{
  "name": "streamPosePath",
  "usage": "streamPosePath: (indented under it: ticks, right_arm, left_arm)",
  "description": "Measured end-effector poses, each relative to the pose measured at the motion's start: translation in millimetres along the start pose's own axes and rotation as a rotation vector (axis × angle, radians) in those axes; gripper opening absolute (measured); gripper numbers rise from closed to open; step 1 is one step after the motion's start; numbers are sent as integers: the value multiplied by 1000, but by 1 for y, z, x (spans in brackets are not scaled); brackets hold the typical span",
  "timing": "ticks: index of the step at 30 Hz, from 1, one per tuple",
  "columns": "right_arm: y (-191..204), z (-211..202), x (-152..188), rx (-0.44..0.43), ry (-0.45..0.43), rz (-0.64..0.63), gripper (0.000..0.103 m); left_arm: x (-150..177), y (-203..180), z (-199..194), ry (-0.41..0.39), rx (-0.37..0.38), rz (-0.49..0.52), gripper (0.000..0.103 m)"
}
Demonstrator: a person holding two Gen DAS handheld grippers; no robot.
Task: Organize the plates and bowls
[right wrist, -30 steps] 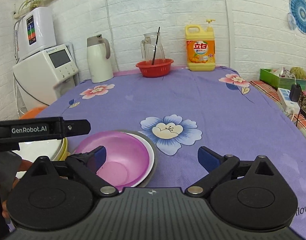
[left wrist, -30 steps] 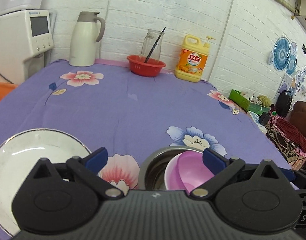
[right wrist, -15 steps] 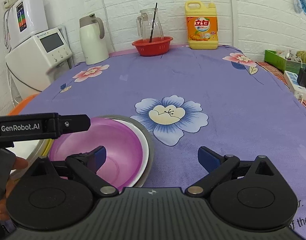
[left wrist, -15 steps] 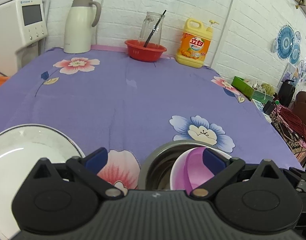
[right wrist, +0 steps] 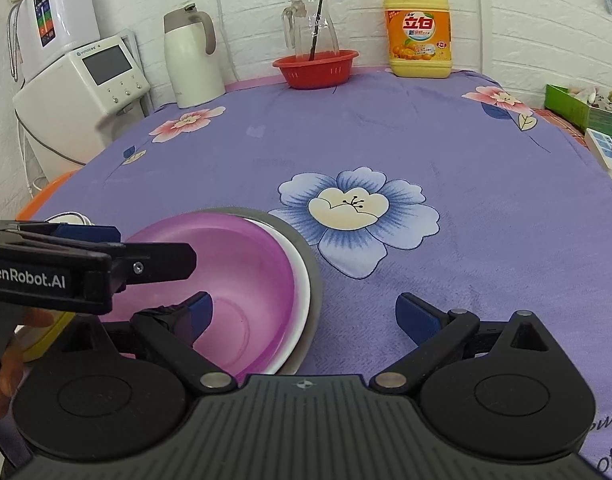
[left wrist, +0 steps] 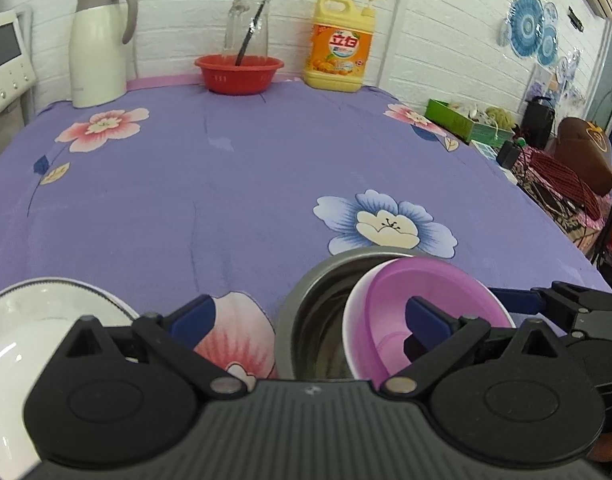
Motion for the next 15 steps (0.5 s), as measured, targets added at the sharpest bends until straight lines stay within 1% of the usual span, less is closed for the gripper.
streamPosePath:
  ticks: [2, 5, 9, 15]
  right_arm:
    - [1, 3, 1, -7, 8, 1, 103]
    - [4, 5, 3, -21, 15, 3, 103]
    - [7, 6, 4, -25, 11, -1, 103]
    - [7, 8, 5, -33, 0, -17, 103]
  left_arm:
    - [1, -1, 3, 20, 23, 14, 100]
    - [4, -1, 8, 42, 44, 8, 100]
    - [4, -1, 13, 42, 15, 14, 99]
    - [4, -2, 16, 59, 16, 15, 99]
Point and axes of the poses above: each gripper's, at about its wrist camera, not at the fingertips, and z roughly the way its jaws point, y to its left, x to its underside, the point moved 8 cm from there along z, roughly the way its jaws point, and after that the axes turned 6 degrees about z, right-handed, at the moved point
